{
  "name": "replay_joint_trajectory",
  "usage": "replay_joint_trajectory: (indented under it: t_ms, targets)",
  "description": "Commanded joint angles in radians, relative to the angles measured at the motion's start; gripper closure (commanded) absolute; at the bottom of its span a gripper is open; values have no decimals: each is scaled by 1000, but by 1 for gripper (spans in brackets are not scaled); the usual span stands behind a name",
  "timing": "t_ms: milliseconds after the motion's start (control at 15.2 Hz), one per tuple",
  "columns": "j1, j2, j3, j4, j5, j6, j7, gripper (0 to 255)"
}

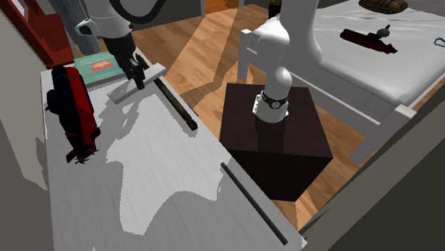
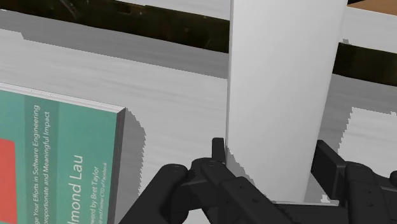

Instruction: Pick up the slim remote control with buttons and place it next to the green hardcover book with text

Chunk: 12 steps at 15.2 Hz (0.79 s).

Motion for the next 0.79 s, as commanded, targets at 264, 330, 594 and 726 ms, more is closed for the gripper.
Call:
replay_joint_trajectory:
  t_ms: [264, 330, 594, 726]
  targets:
    - [0, 4, 0, -3, 1, 2, 0, 255]
    - [0, 4, 0, -3, 1, 2, 0, 255]
    - [0, 4, 0, -5, 1, 3, 0, 0]
    - [0, 4, 0, -3, 1, 2, 0, 0]
